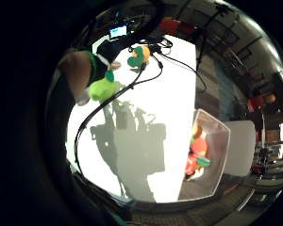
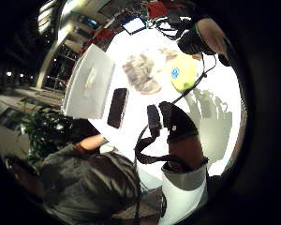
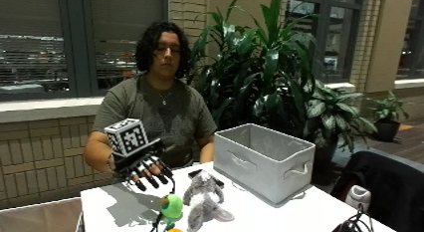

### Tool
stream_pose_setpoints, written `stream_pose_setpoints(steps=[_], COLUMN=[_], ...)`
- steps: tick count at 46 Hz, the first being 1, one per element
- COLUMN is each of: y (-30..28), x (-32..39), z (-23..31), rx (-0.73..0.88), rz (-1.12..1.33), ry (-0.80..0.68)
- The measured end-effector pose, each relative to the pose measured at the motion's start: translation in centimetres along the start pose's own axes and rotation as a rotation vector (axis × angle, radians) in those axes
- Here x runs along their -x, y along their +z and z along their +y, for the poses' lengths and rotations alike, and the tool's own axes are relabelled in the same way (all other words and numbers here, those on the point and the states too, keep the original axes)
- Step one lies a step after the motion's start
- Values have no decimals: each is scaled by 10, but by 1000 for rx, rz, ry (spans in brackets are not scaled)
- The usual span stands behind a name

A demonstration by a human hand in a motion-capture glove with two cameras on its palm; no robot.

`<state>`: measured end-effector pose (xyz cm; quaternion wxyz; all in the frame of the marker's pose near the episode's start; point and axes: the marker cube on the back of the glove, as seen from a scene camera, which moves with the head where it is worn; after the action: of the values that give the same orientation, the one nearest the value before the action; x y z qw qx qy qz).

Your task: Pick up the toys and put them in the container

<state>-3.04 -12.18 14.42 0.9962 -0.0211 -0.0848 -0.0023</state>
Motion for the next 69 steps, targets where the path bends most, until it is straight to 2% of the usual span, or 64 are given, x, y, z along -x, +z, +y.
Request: stream_pose_setpoints(steps=[10, 19, 24, 28, 35, 37, 39, 44, 47, 50, 53, 56, 59, 64, 69], y=[73, 86, 45, -9, -119, -142, -155, -149, -127, -102, -84, -70, -62, -29, 7], x=[-1, -2, 12, 56, 184, 224, 265, 335, 354, 355, 341, 310, 283, 217, 145], z=[-56, -63, -58, -45, -48, -56, -69, -91, -105, -122, -133, -136, -127, -126, -131], rx=[-34, -195, -307, -404, -557, -532, -494, -403, -329, -239, -137, -78, -21, -30, 93], rz=[107, 29, -159, -311, -367, -410, -430, -382, -243, -51, 62, 110, 5, 55, 40], ry=[-105, -129, -167, -255, -634, -689, -683, -692, -717, -673, -608, -690, -747, -584, -378])
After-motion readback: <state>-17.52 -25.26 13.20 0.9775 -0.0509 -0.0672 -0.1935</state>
